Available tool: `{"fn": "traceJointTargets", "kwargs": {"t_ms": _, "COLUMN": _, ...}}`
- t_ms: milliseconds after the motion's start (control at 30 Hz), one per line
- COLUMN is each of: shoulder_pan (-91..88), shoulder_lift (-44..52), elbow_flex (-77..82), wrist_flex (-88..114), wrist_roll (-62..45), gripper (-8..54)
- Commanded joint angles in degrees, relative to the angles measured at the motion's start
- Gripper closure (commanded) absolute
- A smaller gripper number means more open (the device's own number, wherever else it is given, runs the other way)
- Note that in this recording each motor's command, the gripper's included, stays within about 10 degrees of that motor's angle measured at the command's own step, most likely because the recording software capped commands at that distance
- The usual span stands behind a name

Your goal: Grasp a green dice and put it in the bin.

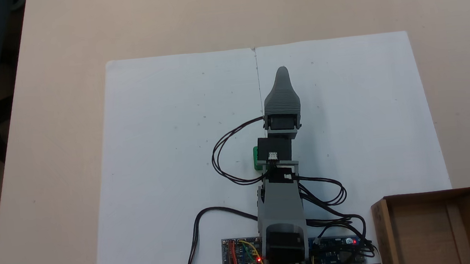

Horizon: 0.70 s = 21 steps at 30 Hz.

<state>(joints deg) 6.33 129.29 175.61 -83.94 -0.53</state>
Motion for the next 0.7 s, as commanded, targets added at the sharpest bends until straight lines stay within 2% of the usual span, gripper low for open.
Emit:
{"fn": "traceJointTargets", "kwargs": {"t_ms": 0, "shoulder_pan": -10.00, "shoulder_lift": 6.24, "elbow_flex": 3.69, "wrist_flex": 10.02, "wrist_roll": -3.60, "gripper": 2.3}}
{"fn": "traceJointTargets", "kwargs": {"t_ms": 100, "shoulder_pan": -16.26, "shoulder_lift": 6.24, "elbow_flex": 3.69, "wrist_flex": 10.11, "wrist_roll": -3.60, "gripper": 2.3}}
{"fn": "traceJointTargets", "kwargs": {"t_ms": 667, "shoulder_pan": -15.21, "shoulder_lift": 6.24, "elbow_flex": 3.78, "wrist_flex": 10.11, "wrist_roll": -3.52, "gripper": 2.3}}
